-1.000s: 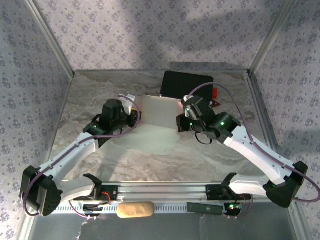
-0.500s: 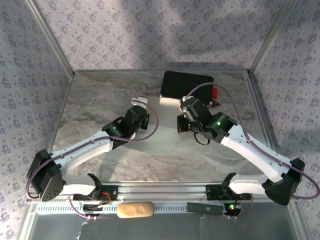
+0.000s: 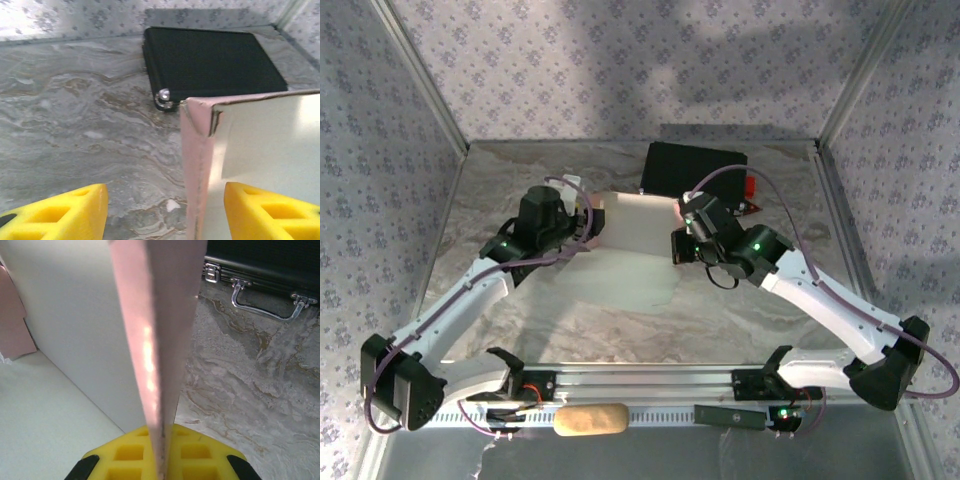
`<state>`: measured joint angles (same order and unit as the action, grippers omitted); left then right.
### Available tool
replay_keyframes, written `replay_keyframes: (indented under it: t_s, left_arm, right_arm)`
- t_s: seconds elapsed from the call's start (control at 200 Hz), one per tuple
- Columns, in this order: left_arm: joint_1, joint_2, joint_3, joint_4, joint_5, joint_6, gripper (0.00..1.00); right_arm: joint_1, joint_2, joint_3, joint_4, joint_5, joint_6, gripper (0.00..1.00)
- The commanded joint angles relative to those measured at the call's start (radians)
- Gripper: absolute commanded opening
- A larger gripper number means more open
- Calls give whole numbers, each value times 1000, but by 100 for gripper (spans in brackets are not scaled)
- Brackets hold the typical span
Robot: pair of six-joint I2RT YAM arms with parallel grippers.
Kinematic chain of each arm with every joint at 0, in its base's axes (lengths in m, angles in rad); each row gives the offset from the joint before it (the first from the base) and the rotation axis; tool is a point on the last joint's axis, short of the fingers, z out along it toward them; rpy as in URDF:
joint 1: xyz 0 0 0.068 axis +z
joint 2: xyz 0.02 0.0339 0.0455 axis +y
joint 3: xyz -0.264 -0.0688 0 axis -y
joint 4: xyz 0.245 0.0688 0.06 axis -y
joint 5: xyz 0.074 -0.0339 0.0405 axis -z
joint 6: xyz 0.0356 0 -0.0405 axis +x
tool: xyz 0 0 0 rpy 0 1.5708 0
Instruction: Fold the paper box
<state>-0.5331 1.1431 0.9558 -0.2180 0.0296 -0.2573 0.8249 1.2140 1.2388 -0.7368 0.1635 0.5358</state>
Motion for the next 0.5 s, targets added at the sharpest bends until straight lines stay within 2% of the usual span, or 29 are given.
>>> replay_keyframes:
  t_s: [0.0, 0.215, 0.295, 0.42, 0.47, 0.495]
  left_arm:
    - [11, 24, 45, -33, 161, 22, 62]
    - [10, 56, 49, -15, 86, 33, 49]
    - [4, 64, 51, -11, 54, 41, 38]
    - [-41, 69, 53, -13, -70, 56, 7]
    - [-74, 76, 59, -19, -160, 63, 0]
    - [-95, 83, 63, -22, -196, 71, 0]
  right_arm:
    - [-4, 1, 16, 16, -17, 12, 0]
    - [-5, -5, 21, 12, -24, 10, 0]
    - [-9, -8, 22, 9, -23, 11, 0]
    - [-8, -6, 26, 11, -26, 9, 0]
    - [-6, -3, 26, 16, -27, 10, 0]
    - [-6, -1, 25, 17, -27, 10, 0]
